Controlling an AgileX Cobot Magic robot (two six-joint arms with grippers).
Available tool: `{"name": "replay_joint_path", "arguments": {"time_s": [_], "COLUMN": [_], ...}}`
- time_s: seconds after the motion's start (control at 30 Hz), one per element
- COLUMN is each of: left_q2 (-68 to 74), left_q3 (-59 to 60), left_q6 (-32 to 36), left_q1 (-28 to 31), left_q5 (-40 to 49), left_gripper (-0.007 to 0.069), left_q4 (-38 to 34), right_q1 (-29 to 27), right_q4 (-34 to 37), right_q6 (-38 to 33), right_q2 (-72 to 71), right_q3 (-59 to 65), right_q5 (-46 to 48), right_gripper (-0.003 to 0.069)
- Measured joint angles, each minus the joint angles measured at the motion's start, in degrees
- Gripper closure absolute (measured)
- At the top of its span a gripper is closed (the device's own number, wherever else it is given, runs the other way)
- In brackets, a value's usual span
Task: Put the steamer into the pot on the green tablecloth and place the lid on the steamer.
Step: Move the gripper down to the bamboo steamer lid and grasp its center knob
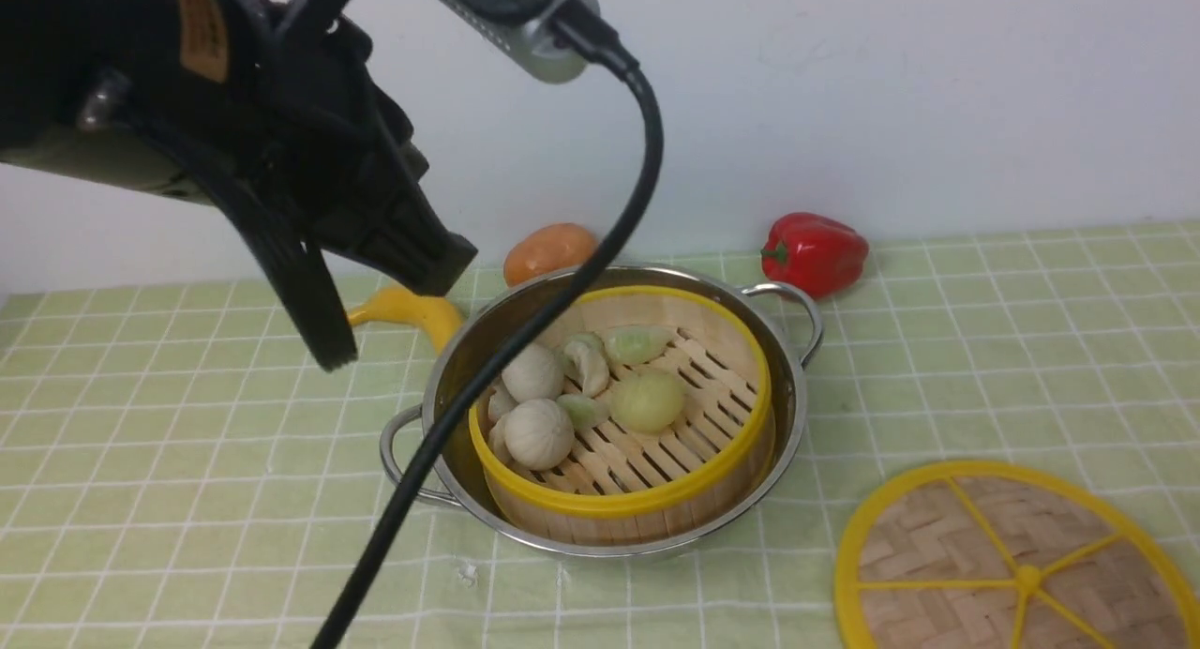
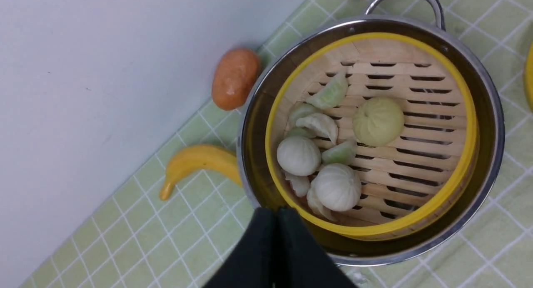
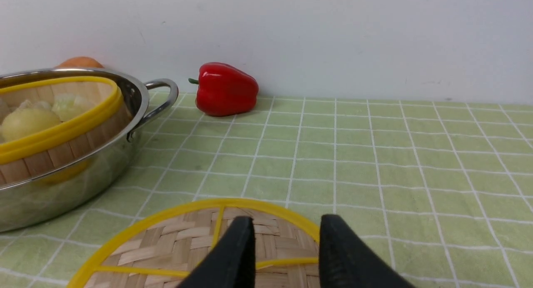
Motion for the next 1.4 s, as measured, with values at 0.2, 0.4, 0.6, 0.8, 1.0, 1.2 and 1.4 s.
{"name": "replay_joint_path", "arguments": {"time_s": [0.2,0.4,0.6,0.8,1.0,1.2,1.4], "left_q2": [-2.4,-17.9,-40.2,-61.9,-72.7,-73.0,-73.1], "left_q3": [3.5,25.9,54.7,73.8,83.9,84.1,84.1], "left_q6": [-0.4,-0.5,-0.5,-0.5,-1.0,-0.9,-0.8], "left_q1": [4.0,20.7,39.5,48.6,51.2,51.3,51.3], "left_q5": [-2.9,-26.0,-42.2,-43.5,-42.6,-43.3,-43.3], "left_gripper": [0.0643,0.0629,0.0617,0.0613,0.0602,0.0591,0.058], "left_q4": [-1.6,-12.4,-17.8,-18.5,-20.8,-21.0,-21.0], "right_q1": [0.0,0.0,0.0,0.0,0.0,0.0,0.0], "right_q4": [0.0,0.0,0.0,0.0,0.0,0.0,0.0], "right_q6": [0.0,0.0,0.0,0.0,0.0,0.0,0.0], "right_q2": [0.0,0.0,0.0,0.0,0.0,0.0,0.0], "right_q3": [0.0,0.0,0.0,0.0,0.0,0.0,0.0], "right_q5": [0.0,0.0,0.0,0.0,-0.1,0.0,0.0], "right_gripper": [0.0416,0.0416,0.0416,0.0416,0.0416,0.0416,0.0416]}}
